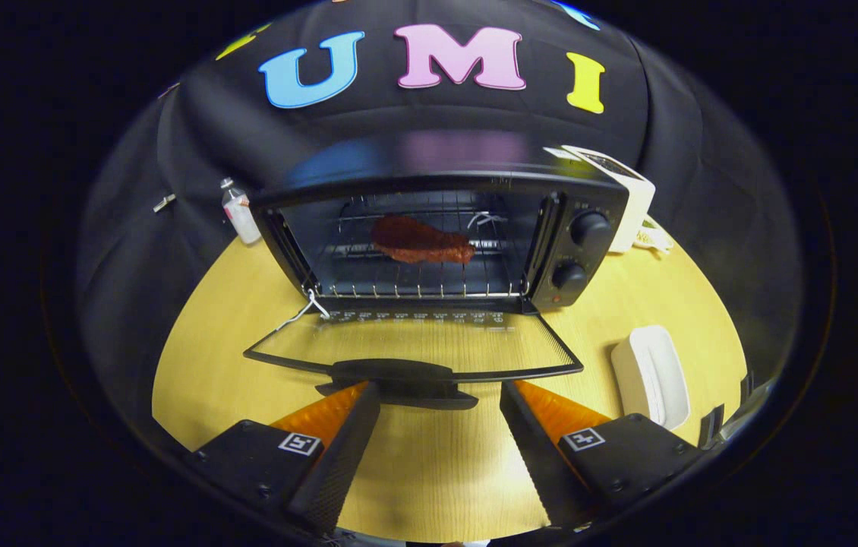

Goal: Open the toaster oven, put the food inside, and close the toaster oven door.

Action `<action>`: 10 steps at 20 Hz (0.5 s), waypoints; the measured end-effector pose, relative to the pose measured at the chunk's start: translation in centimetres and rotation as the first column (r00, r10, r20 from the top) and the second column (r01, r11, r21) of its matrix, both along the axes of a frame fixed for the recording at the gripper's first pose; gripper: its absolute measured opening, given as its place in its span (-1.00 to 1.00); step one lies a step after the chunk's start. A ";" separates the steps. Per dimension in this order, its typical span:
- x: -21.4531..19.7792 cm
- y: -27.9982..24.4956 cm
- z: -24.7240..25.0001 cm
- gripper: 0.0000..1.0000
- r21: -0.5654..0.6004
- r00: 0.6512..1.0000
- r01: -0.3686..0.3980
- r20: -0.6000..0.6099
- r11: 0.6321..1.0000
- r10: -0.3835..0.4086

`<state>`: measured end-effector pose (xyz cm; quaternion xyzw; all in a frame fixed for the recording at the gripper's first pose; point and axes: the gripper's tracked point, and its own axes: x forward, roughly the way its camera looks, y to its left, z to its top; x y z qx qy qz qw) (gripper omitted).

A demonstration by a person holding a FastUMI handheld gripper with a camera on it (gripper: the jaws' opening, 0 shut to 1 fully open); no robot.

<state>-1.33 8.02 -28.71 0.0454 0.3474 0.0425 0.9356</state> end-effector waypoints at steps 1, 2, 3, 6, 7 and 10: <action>0.4 0.0 0.7 0.98 0.005 1.000 0.002 0.018 1.000 -0.002; 1.1 0.0 1.4 0.98 0.010 0.999 0.005 0.039 1.000 -0.005; 1.7 -0.1 2.3 0.98 0.017 0.998 0.010 0.061 1.000 -0.011; 3.8 -0.1 4.6 0.98 0.044 0.994 0.016 0.109 0.999 -0.021; 4.7 -0.1 5.3 0.97 0.048 0.992 0.017 0.121 0.999 -0.022; 7.4 -0.5 6.8 0.98 0.028 0.988 0.023 0.151 0.999 -0.027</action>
